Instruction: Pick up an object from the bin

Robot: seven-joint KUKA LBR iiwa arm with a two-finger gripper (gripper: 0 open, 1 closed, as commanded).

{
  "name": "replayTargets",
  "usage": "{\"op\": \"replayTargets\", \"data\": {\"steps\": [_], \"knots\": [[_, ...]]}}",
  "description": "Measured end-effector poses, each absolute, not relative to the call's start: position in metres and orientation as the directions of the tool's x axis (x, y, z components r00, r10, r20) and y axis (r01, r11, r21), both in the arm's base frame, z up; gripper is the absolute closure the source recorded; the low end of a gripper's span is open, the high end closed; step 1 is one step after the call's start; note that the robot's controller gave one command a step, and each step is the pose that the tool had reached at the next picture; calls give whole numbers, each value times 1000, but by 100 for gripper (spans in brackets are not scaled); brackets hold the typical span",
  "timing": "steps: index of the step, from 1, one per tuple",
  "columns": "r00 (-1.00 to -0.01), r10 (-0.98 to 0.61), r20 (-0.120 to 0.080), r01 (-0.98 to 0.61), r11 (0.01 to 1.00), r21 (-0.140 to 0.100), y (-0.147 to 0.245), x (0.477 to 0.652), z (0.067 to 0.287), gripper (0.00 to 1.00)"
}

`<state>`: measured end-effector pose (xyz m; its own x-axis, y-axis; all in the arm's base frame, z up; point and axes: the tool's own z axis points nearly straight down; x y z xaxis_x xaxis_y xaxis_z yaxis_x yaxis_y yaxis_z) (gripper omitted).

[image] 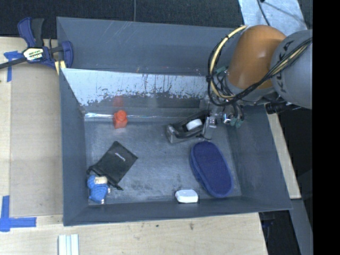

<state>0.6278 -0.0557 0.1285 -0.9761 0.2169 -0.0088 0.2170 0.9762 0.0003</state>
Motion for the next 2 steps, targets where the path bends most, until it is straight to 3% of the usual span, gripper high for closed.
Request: {"op": "replayTargets", "data": {"steps": [1,2], "knots": [[-998,61,-4,61,998,0,-52,628,75,0],[-983,-184,-3,-184,983,-2,-23,628,73,0]]}}
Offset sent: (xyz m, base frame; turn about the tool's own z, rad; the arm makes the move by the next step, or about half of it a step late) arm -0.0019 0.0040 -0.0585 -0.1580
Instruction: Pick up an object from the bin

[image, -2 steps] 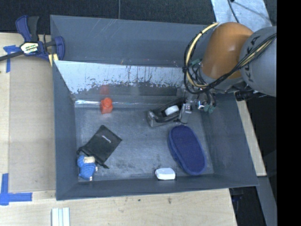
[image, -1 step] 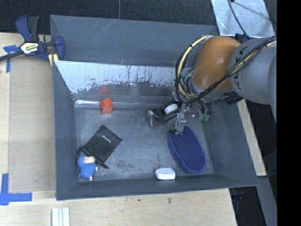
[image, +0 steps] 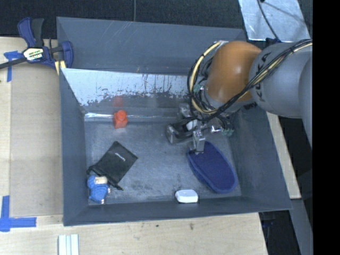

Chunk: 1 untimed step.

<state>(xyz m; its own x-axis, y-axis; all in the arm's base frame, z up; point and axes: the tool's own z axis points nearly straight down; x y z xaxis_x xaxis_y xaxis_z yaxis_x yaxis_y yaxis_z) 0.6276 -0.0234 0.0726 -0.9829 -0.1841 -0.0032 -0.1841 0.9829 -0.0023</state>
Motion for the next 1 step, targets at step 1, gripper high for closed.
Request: {"op": "replayTargets", "data": {"steps": [1], "knots": [[-983,-182,-14,-182,983,-2,-22,630,74,100]]}}
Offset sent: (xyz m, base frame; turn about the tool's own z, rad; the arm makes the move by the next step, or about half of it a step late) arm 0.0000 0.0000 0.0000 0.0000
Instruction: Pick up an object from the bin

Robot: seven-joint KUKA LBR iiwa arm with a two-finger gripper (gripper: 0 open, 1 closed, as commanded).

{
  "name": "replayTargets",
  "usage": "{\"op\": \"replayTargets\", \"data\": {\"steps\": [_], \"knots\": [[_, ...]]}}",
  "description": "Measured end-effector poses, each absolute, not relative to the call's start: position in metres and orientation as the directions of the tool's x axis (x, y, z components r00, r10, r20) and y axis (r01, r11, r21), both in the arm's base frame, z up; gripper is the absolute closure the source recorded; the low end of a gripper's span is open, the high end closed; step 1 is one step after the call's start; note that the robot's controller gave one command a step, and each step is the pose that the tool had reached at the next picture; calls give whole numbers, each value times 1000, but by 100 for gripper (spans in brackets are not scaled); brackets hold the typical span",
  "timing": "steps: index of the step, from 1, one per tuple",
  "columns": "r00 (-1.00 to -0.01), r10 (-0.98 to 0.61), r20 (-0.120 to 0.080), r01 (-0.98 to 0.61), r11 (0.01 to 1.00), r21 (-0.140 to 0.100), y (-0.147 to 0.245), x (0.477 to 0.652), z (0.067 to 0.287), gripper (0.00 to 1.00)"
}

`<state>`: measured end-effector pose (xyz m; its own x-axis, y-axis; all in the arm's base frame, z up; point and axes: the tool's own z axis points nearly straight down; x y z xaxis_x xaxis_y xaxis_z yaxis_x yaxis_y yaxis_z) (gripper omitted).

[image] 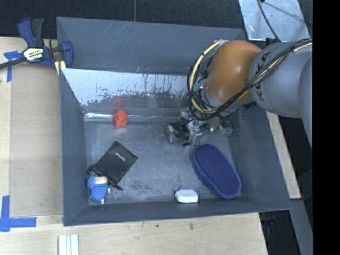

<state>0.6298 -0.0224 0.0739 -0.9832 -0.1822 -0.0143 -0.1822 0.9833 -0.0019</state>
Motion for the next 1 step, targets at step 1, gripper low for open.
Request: {"op": "replayTargets", "data": {"steps": [1], "knots": [[-984,-180,-5,-180,984,-1,-23,631,162,100]]}}
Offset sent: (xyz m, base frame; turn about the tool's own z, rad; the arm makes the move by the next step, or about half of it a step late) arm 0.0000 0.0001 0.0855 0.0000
